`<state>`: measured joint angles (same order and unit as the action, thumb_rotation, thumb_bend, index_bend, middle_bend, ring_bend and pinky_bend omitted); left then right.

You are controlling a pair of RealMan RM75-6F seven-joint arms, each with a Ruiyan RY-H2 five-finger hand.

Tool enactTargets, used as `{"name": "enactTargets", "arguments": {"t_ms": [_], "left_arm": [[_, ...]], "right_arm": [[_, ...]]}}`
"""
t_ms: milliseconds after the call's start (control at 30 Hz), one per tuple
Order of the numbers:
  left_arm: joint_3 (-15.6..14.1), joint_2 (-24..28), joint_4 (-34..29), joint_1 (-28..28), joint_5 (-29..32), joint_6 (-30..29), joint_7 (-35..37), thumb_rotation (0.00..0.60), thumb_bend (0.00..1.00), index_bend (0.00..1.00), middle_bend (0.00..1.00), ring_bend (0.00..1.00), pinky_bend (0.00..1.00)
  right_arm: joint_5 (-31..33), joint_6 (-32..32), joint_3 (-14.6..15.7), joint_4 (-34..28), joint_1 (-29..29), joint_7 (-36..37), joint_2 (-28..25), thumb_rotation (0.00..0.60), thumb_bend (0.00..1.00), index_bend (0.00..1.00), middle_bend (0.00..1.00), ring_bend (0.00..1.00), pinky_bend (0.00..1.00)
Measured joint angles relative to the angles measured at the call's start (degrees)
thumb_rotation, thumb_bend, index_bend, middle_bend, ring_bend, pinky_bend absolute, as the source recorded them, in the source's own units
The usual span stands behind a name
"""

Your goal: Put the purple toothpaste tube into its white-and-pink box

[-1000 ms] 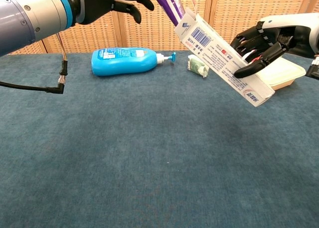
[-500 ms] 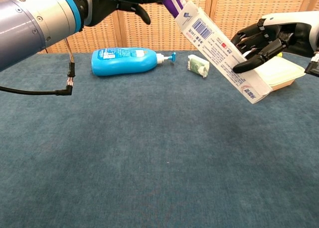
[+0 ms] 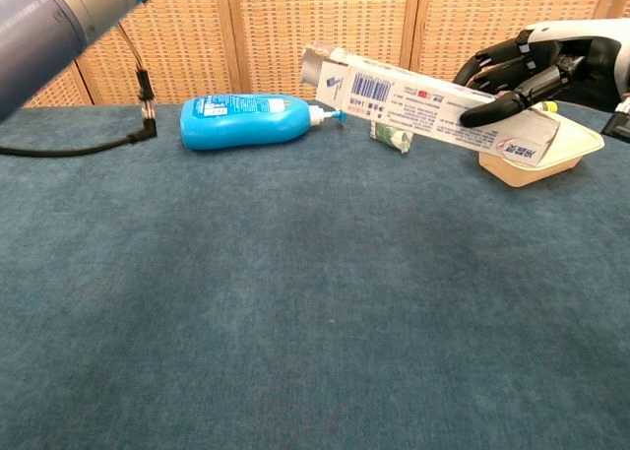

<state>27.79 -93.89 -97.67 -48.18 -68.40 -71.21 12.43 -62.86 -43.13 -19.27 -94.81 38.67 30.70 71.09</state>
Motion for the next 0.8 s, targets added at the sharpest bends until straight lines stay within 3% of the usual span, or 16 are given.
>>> {"name": "enactTargets", "arguments": {"t_ms": [400,633,800], "left_arm": [[1.96,9.97,-3.79,4.13,1.40,0.96,1.17,0.600,0.27,0.00,0.00,0.00,0.12],[1.39,15.06,-2.93,7.88,1.81,2.25,5.98,0.600,0.27,0.00,0.00,0.00,0.12],[1.04,17.54,-1.28,9.80,1.85,3.00,10.23,0.600,0.27,0.00,0.00,0.00,0.12]], "right_arm": [[-0.47,3.71,-4.45,1.41,-1.10,17.32,0.59,0.600,0.31,0.50,0.54,0.25,0.25],[-2.76,4.01,-7.44,3.60,-1.97,26.58,1.94,0.600,0.37,0.50,0.54,0.25,0.25],[-5.98,2.30,-7.93,5.45,-2.40,30.08,3.86,0.600,0.38,0.50,0.54,0.25,0.25]]}}
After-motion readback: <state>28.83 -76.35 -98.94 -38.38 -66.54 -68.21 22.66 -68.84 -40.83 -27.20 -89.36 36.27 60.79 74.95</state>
